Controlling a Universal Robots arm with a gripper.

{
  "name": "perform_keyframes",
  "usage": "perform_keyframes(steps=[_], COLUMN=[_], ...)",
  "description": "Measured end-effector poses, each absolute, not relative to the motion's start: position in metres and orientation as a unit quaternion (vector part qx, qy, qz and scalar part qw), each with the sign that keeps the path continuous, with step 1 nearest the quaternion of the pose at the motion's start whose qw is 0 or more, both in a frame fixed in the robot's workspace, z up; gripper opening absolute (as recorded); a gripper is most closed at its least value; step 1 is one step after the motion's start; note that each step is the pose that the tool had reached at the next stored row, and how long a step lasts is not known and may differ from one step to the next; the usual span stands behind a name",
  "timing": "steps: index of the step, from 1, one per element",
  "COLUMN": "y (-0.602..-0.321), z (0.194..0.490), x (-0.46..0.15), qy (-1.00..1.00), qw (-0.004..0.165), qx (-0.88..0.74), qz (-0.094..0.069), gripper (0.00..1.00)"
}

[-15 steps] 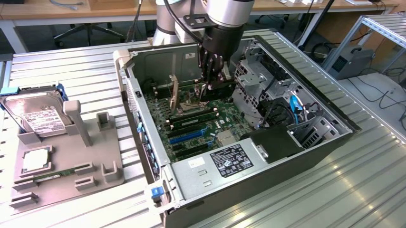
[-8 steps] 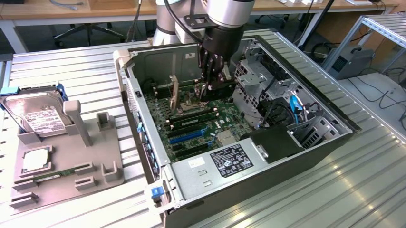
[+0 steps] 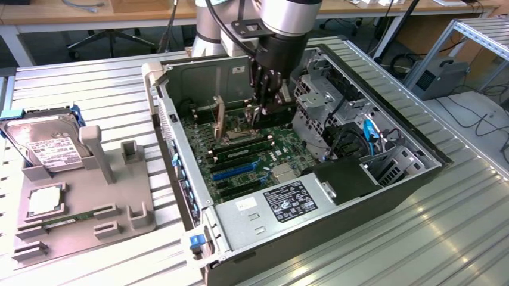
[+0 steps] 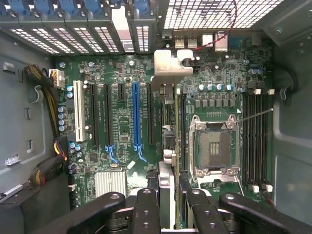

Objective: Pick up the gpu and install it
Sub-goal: 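Insert the gpu into the slot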

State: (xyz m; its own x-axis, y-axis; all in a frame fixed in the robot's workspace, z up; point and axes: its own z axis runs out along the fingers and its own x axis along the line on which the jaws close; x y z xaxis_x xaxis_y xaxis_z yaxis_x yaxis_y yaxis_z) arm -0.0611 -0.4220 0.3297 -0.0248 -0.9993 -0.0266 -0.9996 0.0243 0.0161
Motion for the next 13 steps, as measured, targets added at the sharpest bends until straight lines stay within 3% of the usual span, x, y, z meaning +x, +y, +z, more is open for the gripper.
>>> perform_keyframes(steps=[13], y=[-0.4257], z=[0.3297], x=[-0.0611], qy=[0.716], qw=[0.004], qx=[-0.698], qz=[0.015], gripper=[0.27])
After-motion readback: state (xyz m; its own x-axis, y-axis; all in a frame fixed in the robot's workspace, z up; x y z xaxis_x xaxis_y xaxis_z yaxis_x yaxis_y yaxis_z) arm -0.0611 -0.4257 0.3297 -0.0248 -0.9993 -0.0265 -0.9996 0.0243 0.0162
